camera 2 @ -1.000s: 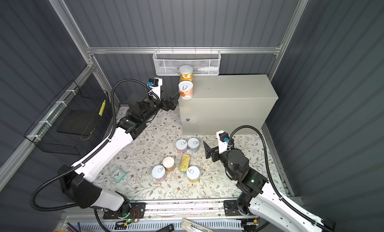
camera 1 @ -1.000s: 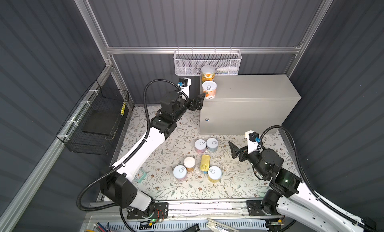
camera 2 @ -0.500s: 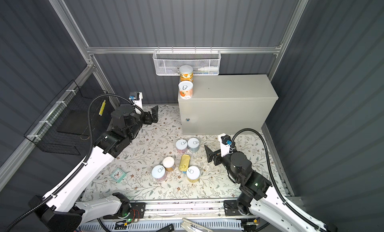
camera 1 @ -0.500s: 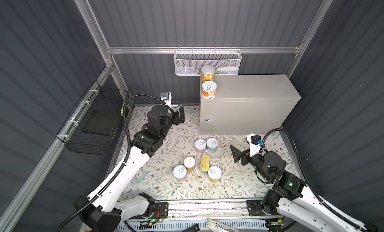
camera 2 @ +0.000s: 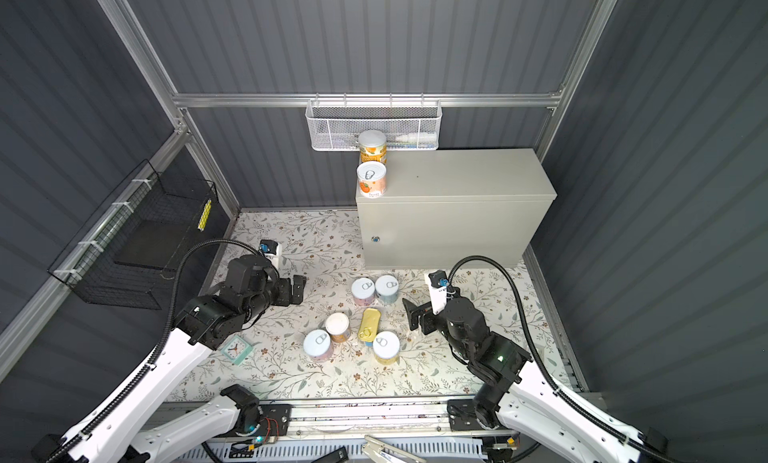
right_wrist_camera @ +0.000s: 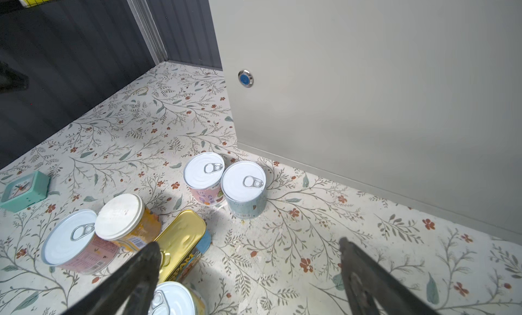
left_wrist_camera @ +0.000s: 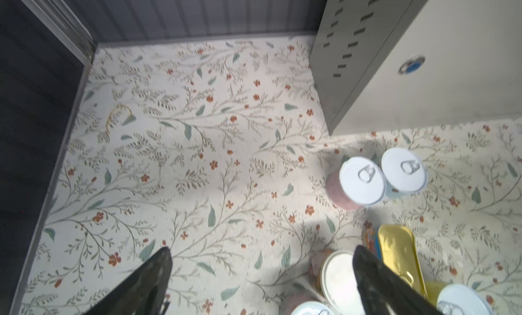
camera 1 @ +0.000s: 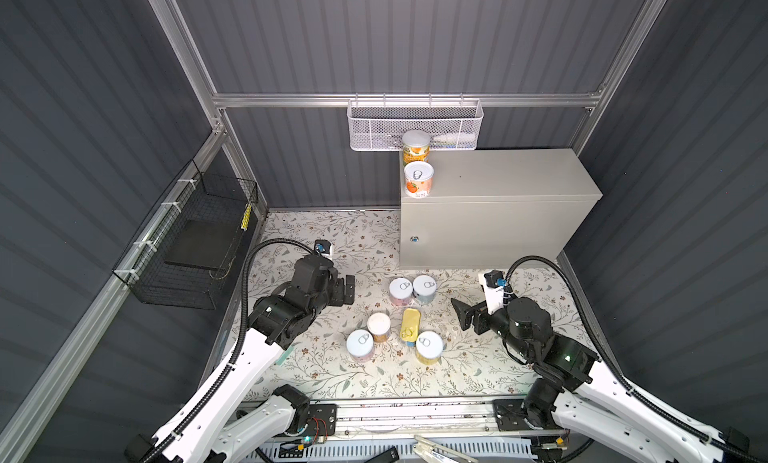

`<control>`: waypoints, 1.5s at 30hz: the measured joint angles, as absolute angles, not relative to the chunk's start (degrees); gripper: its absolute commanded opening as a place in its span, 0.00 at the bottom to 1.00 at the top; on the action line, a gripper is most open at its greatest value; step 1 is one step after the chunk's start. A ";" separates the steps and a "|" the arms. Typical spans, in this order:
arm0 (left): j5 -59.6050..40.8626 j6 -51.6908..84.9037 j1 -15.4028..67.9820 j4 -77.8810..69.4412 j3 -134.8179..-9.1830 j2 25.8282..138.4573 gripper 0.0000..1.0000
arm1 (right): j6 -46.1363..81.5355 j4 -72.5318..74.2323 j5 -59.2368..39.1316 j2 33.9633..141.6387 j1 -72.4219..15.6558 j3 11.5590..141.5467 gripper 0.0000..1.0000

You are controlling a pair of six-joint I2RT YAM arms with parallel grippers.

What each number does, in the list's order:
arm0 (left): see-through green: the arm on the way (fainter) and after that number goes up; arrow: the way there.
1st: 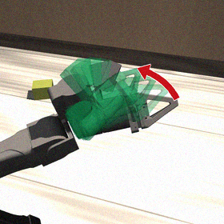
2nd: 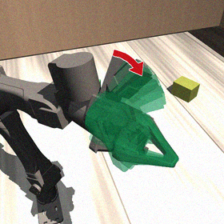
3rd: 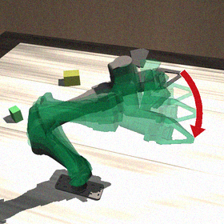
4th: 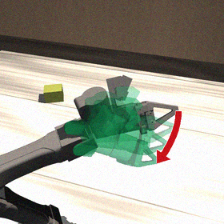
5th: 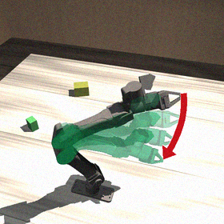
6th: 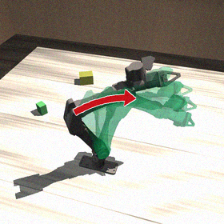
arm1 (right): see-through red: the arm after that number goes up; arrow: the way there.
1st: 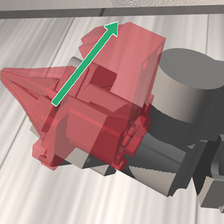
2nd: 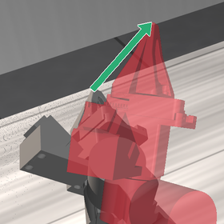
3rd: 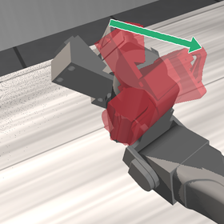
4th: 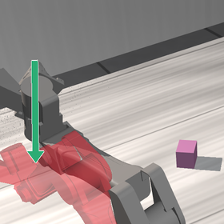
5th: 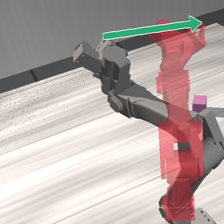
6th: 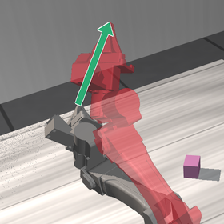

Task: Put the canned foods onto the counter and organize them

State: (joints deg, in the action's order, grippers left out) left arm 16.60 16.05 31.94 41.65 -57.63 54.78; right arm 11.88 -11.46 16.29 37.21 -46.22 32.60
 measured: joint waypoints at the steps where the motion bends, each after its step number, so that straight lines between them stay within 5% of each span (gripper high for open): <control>1: 15.97 16.36 31.97 42.54 -57.04 55.33 1.00 | 12.32 -11.70 16.10 37.06 -46.22 32.60 0.99; 17: 1.41 20.03 32.97 45.01 -47.05 56.84 1.00 | 17.39 -16.27 15.40 34.61 -46.22 33.67 0.99; 45: 1.45 29.36 40.21 41.63 -41.67 66.59 1.00 | 8.73 -14.41 13.45 42.19 -46.17 35.81 0.99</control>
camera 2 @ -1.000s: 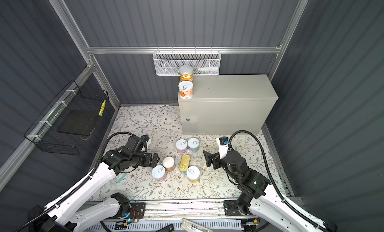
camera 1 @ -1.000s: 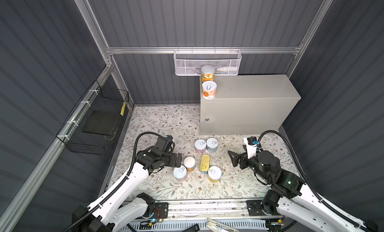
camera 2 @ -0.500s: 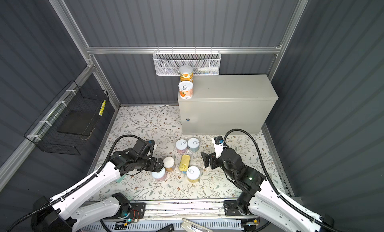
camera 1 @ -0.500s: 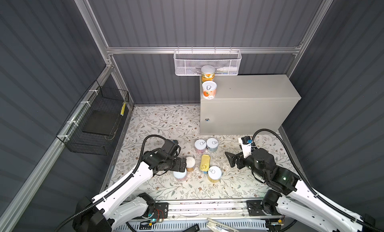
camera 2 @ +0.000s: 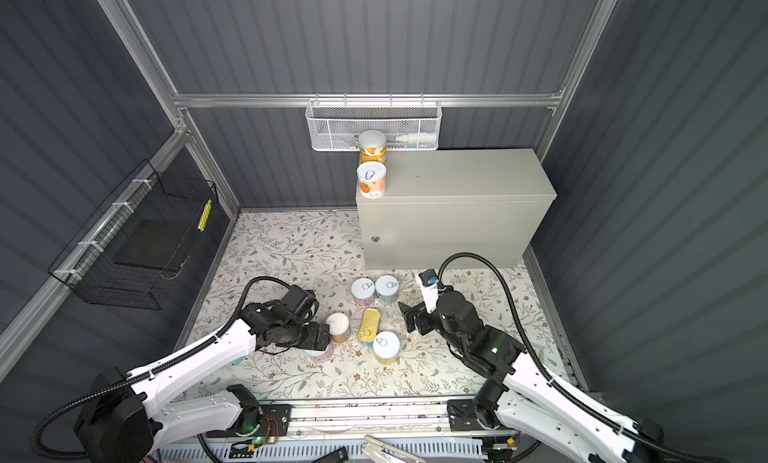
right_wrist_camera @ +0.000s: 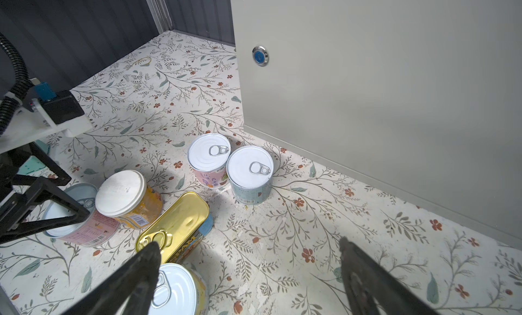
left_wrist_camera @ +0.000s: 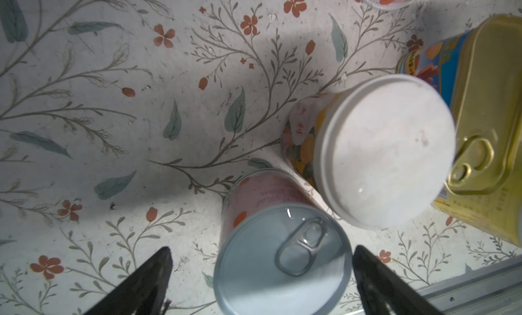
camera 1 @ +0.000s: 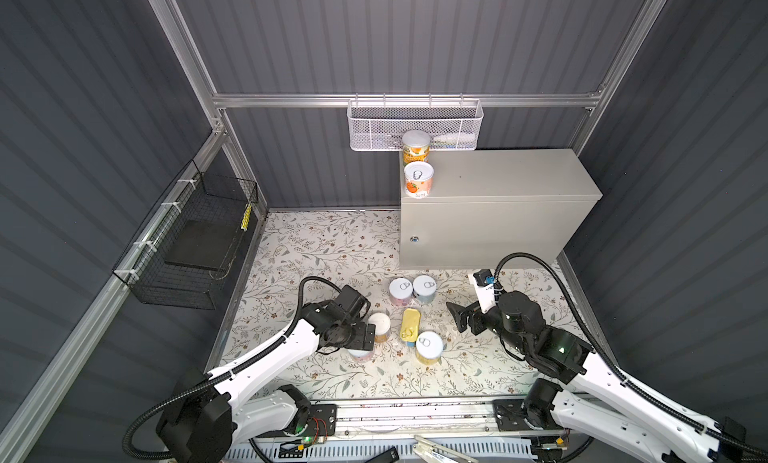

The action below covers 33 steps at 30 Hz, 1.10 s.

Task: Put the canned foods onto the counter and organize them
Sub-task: 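Lower the open left gripper over the pink-labelled can among the table cans, then close the left gripper around the pink-labelled can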

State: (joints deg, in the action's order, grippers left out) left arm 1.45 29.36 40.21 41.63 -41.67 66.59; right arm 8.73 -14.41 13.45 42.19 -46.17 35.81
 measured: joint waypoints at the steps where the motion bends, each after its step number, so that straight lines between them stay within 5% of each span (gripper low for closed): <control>1: 1.45 29.43 40.21 41.06 -41.60 66.81 1.00 | 8.73 -14.13 13.30 42.24 -46.17 35.79 0.99; 33: -2.46 32.18 40.58 42.39 -41.65 63.61 1.00 | 8.95 -7.27 8.01 48.84 -46.11 35.81 0.99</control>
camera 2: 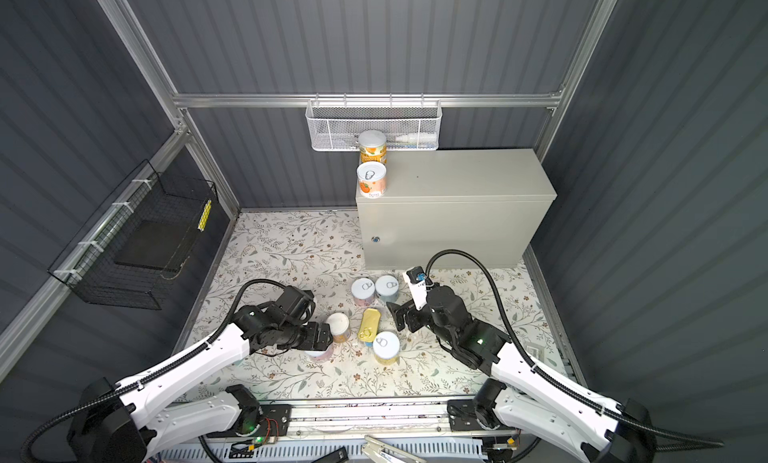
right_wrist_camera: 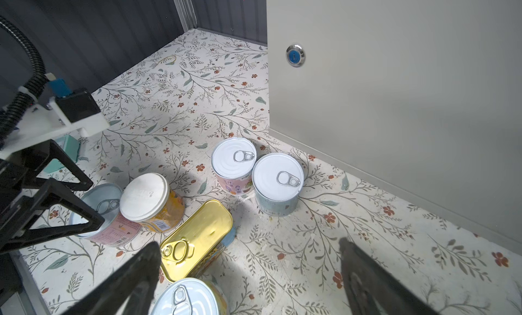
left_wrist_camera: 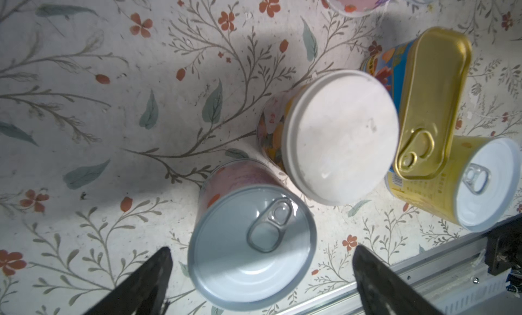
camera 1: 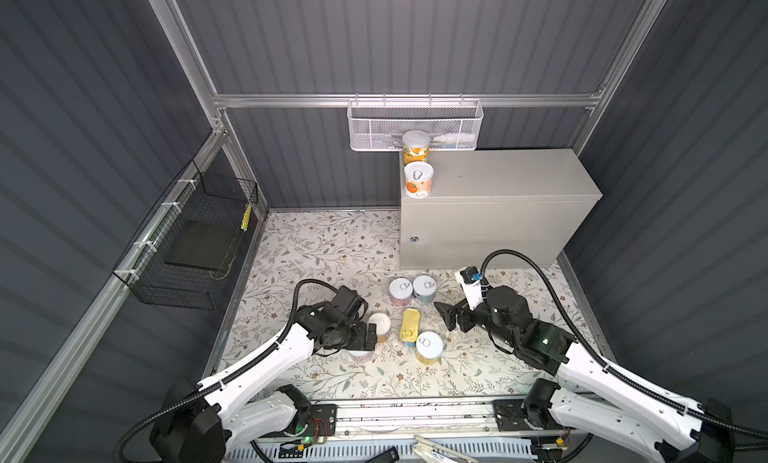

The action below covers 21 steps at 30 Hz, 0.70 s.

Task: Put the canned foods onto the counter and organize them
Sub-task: 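Close the left gripper around the pink-labelled can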

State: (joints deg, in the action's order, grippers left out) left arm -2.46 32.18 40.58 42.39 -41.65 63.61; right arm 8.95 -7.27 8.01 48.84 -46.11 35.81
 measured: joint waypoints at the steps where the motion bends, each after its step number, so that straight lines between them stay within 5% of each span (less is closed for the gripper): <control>1: -2.42 32.18 40.58 42.41 -41.65 64.01 1.00 | 8.95 -7.09 7.88 48.90 -46.11 35.81 0.99; 21: 1.50 31.48 40.58 39.40 -41.63 72.75 0.97 | 8.78 -5.65 7.31 49.08 -45.36 35.81 0.99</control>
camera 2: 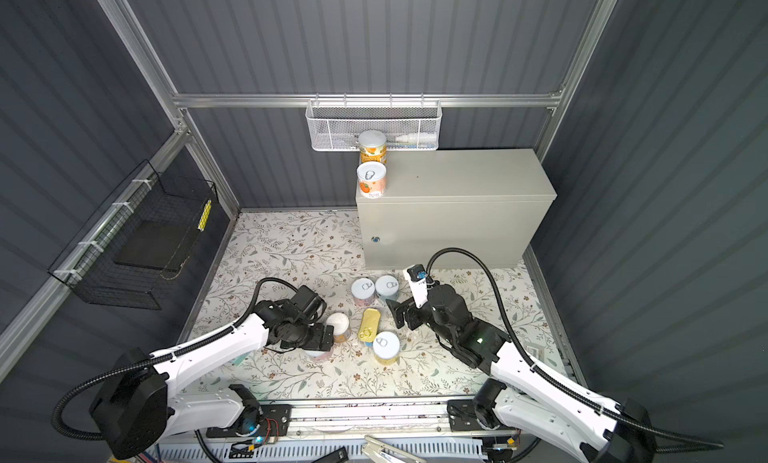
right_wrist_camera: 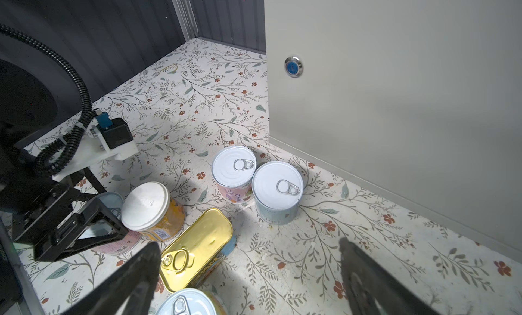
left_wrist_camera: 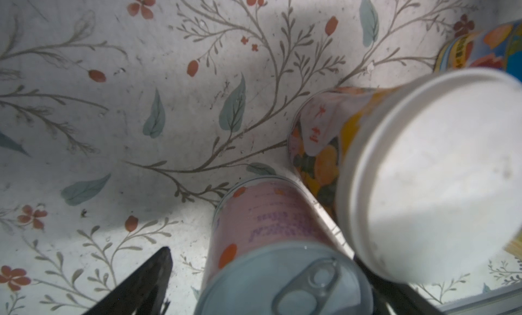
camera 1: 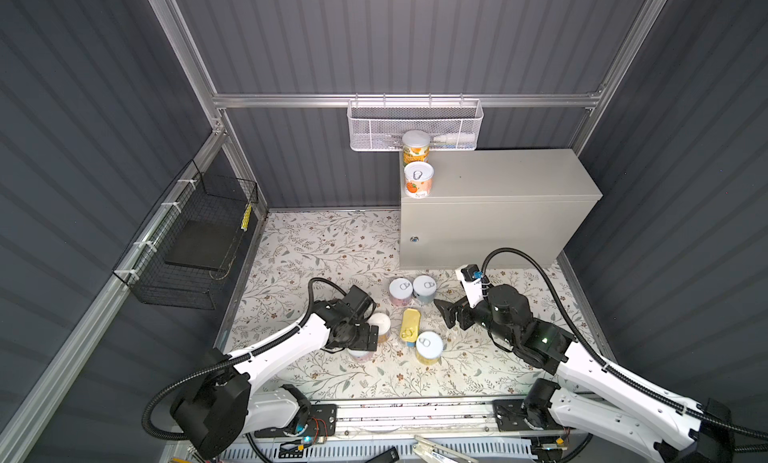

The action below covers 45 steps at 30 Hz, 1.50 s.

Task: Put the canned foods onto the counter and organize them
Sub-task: 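Close the left gripper around the pink-labelled can, then lift the pink can with the left gripper while the right gripper reaches toward it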

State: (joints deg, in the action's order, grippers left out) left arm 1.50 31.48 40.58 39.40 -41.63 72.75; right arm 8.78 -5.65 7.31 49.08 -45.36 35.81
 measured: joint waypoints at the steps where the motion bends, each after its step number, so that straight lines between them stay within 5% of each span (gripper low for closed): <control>1: 1.48 31.40 40.58 39.09 -41.63 73.14 0.95 | 8.78 -5.61 7.20 49.12 -45.36 35.81 0.99; 5: 1.52 30.85 40.86 37.65 -41.52 74.43 0.76 | 8.75 -5.54 7.25 49.10 -45.36 35.79 0.99; 20: 4.47 29.56 40.91 43.64 -45.84 69.82 0.58 | 10.07 -5.30 6.11 47.11 -45.36 34.33 0.99; 45: -10.15 22.63 40.91 52.10 -73.38 78.83 0.54 | 8.29 16.08 -16.51 59.61 -46.39 30.44 0.98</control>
